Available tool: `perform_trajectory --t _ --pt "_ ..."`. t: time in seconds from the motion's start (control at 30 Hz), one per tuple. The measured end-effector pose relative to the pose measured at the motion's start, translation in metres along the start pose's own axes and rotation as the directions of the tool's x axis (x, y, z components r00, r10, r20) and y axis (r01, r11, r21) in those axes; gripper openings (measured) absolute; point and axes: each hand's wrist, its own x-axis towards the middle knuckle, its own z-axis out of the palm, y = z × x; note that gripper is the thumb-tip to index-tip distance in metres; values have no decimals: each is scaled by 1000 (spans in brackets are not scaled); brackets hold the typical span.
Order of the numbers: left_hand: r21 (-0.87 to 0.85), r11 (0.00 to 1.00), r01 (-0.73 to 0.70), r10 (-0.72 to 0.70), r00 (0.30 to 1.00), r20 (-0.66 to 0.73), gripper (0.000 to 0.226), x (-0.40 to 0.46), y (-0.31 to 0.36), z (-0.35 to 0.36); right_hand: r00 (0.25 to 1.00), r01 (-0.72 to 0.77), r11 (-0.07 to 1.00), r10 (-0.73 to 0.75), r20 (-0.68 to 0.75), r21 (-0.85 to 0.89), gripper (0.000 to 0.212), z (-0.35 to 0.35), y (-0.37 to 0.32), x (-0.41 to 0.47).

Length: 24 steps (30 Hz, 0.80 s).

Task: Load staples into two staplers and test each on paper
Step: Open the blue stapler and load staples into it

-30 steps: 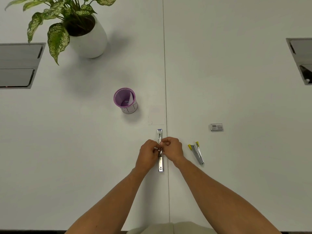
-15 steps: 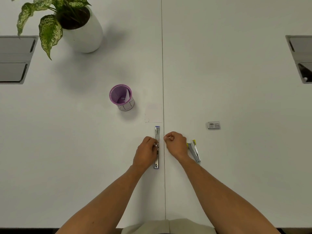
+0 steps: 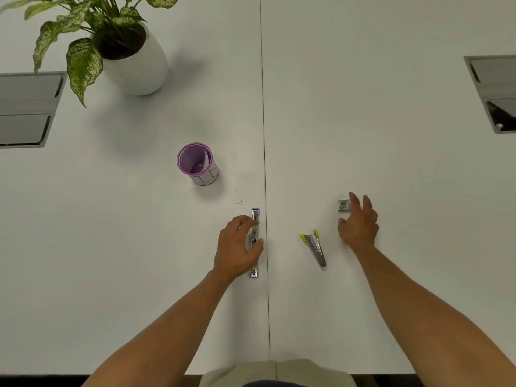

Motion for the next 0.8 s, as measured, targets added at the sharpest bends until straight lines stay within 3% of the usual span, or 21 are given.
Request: perform_trajectory --t 0.1,0.27,0.4,0.6,0.7,0.8 --pt "41 999 -12 12 1000 -1 42 3 3 1 994 92 986 -85 62 -136 55 -4 5 12" --pt "96 995 -38 40 999 -22 38 9 13 2 985 171 985 -171 -15 -7 32 -4 -2 7" --pt "158 986 -56 59 998 -14 41 15 23 2 971 236 951 -239 -9 199 32 -3 -20 -14" --pt "284 953 -109 67 986 154 61 17 35 4 915 321 827 -396 72 462 35 6 -55 -68" --pt "277 954 -113 60 980 192 61 12 36 4 882 381 805 -464 83 456 36 13 -62 -88" --pt "214 970 -118 79 980 182 48 5 35 3 853 441 797 -516 84 413 38 16 -65 -99"
